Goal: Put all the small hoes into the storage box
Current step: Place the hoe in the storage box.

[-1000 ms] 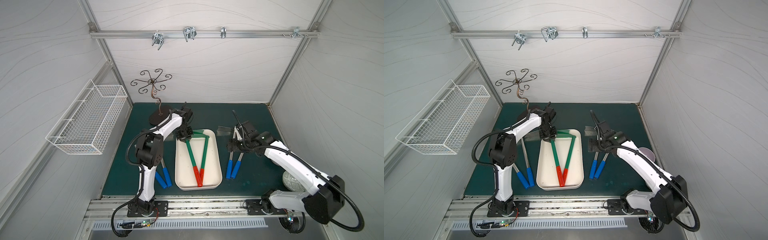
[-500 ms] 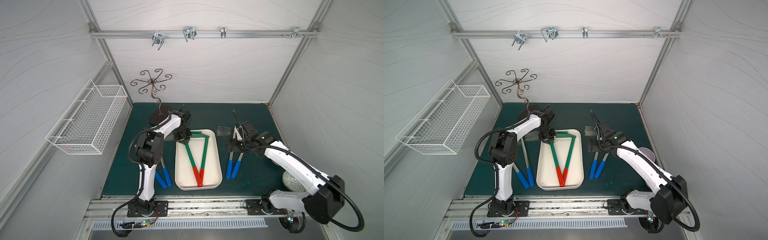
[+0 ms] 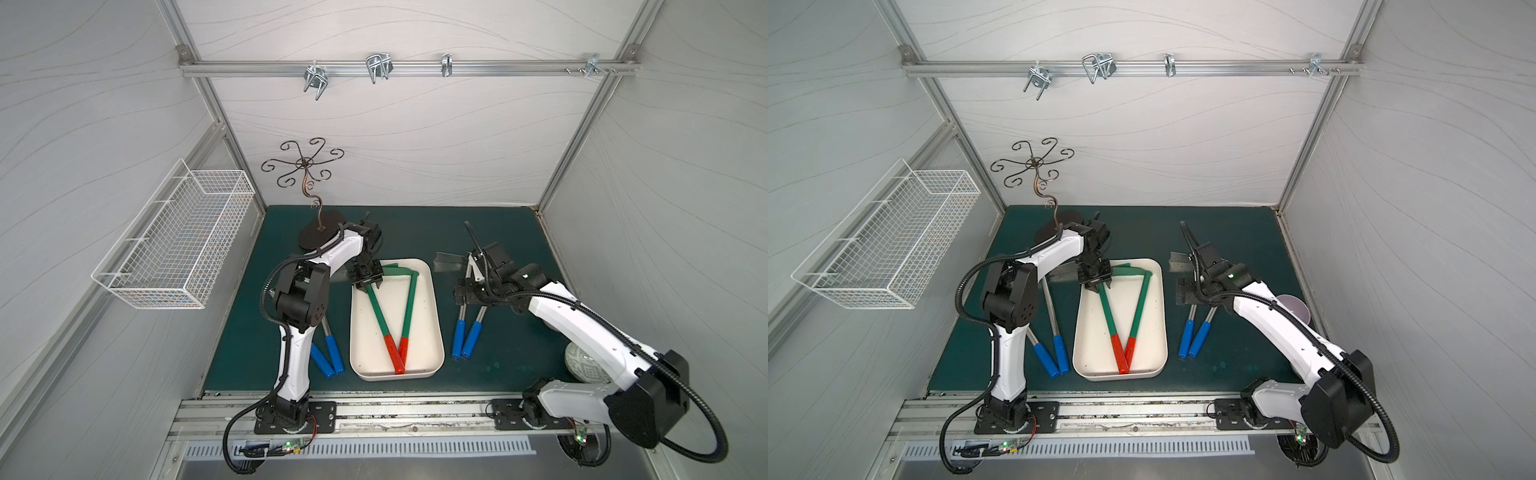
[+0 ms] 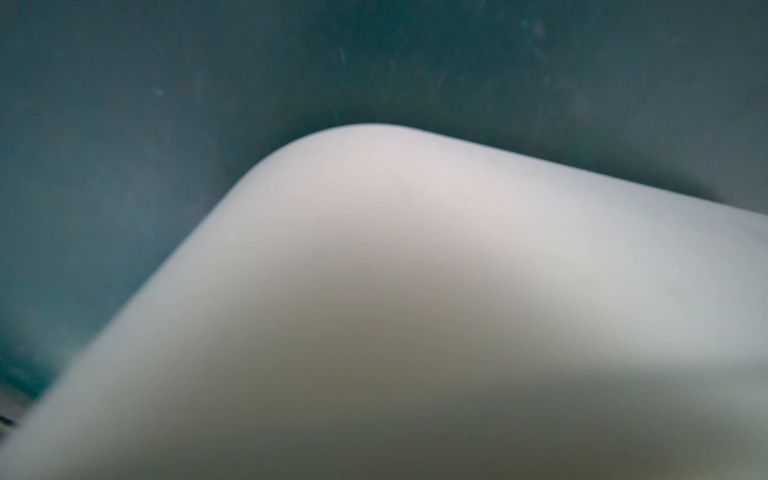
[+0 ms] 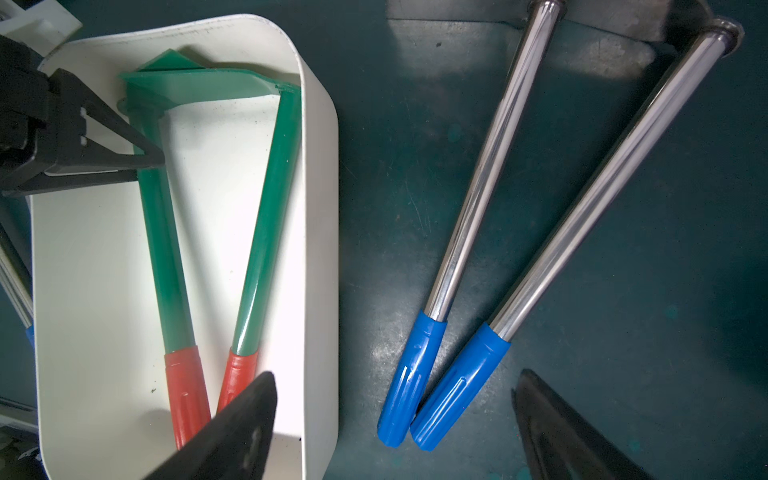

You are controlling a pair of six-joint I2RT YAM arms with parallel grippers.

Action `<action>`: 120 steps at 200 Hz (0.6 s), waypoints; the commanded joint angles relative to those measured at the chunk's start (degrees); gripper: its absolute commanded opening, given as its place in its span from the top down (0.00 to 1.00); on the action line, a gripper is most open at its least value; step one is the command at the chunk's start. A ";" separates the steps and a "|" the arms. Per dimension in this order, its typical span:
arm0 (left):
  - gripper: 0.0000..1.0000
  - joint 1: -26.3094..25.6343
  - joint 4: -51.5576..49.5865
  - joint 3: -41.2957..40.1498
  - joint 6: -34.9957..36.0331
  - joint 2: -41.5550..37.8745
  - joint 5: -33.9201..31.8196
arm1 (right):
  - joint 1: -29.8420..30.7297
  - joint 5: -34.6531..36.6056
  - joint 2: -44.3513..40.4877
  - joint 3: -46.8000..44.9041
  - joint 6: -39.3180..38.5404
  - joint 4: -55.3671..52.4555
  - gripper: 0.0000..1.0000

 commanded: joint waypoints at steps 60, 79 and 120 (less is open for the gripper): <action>0.48 -4.06 -2.47 -5.39 1.50 -6.93 -1.00 | 0.10 0.26 -0.86 -0.34 -0.15 -1.49 0.10; 0.47 -5.75 -1.68 -8.80 0.87 -9.13 -1.06 | 0.10 0.17 -0.90 -0.36 -0.05 -1.56 0.09; 0.47 -9.03 0.47 -16.82 -1.14 -13.58 -0.70 | 0.22 0.04 -1.21 -0.17 -0.06 -1.92 0.10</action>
